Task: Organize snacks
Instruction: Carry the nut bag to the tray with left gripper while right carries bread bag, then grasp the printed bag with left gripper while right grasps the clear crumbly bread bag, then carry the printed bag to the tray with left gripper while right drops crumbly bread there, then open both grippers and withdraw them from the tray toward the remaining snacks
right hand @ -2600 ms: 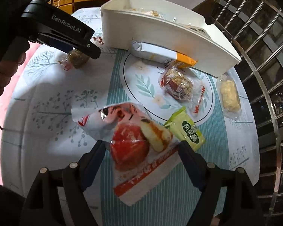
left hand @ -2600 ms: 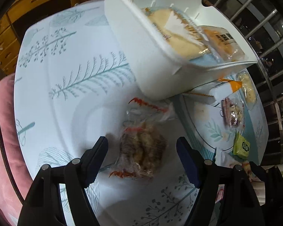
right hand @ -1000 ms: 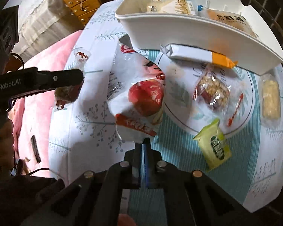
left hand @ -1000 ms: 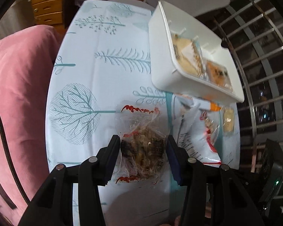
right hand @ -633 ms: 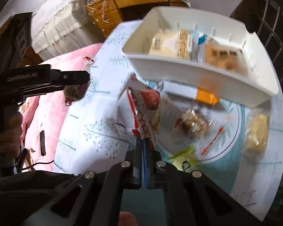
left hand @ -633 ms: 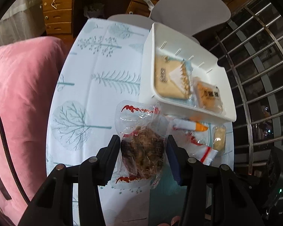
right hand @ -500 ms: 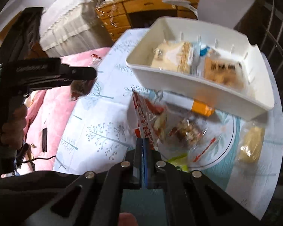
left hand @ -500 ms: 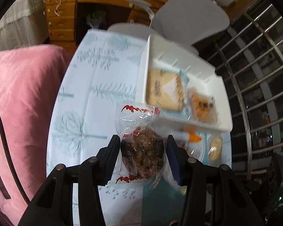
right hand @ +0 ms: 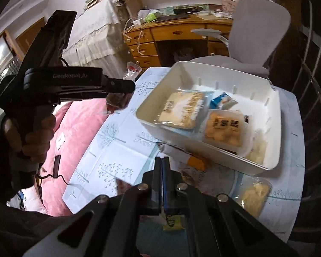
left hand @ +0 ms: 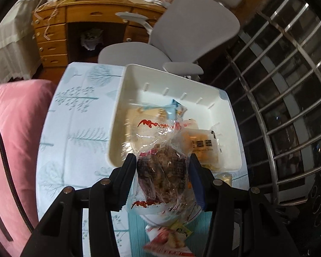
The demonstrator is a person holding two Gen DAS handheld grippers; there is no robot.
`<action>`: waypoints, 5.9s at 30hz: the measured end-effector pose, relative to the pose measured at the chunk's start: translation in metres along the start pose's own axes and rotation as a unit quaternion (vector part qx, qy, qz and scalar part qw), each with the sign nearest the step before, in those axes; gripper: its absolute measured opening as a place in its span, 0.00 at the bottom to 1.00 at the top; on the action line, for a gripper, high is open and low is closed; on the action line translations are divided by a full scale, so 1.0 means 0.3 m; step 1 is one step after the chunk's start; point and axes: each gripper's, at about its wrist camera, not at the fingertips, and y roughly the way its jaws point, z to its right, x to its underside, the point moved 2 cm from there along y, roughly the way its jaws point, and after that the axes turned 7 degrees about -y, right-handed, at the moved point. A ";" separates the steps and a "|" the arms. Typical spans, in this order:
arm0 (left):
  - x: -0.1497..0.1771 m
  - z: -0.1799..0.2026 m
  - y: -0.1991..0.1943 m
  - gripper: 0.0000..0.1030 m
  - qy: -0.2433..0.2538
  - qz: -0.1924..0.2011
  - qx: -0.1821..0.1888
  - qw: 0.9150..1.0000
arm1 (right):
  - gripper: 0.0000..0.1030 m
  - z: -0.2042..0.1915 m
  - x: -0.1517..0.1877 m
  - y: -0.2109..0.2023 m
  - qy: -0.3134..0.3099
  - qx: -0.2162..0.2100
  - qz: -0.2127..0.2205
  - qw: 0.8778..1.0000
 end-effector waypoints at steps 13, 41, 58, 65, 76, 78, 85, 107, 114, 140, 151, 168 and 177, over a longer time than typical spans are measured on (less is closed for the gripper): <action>-0.055 0.209 0.168 0.78 0.014 -0.041 -0.007 0.999 | 0.00 0.137 0.111 0.034 0.071 -0.011 -0.035 0.997; 0.321 -0.064 0.279 0.86 -0.112 -0.233 -0.114 0.959 | 0.61 0.428 0.282 0.088 0.267 0.039 -0.076 0.960; 0.653 -0.262 0.352 0.95 -0.300 -0.346 -0.111 0.882 | 0.74 0.545 0.367 0.224 0.358 0.067 -0.157 0.918; 0.694 -0.283 0.379 0.95 -0.344 -0.350 -0.096 0.866 | 0.73 0.536 0.407 0.259 0.367 0.078 -0.173 0.911; 0.667 -0.220 0.403 0.52 -0.321 -0.347 -0.108 0.874 | 0.59 0.524 0.420 0.259 0.357 0.098 -0.160 0.915; 0.669 -0.209 0.405 0.51 -0.312 -0.352 -0.111 0.876 | 0.58 0.522 0.425 0.253 0.359 0.096 -0.152 0.916; 0.621 -0.196 0.404 0.48 -0.301 -0.350 -0.110 0.880 | 0.57 0.535 0.465 0.209 0.381 0.102 -0.141 0.908; 0.106 -0.225 0.118 0.48 -0.262 -0.186 -0.084 0.943 | 0.56 0.561 0.342 -0.104 0.372 0.200 0.001 0.907; -0.031 -0.133 0.043 0.48 -0.201 -0.135 -0.079 0.967 | 0.56 0.524 0.242 -0.116 0.316 0.185 0.058 0.928; -0.085 0.166 0.126 0.78 0.063 -0.015 -0.031 0.997 | 0.70 0.432 0.081 0.072 0.222 0.163 0.074 0.958; 0.012 0.154 0.045 0.78 0.069 -0.036 -0.038 0.996 | 0.70 0.346 0.103 -0.009 0.194 0.157 0.093 0.964; 0.184 0.172 0.029 0.82 0.108 -0.076 0.014 0.991 | 0.70 0.061 0.293 -0.054 0.097 0.155 0.113 0.977; 0.297 0.156 0.159 0.82 0.148 -0.148 -0.011 0.978 | 0.70 -0.078 0.397 0.023 0.043 0.168 0.098 0.980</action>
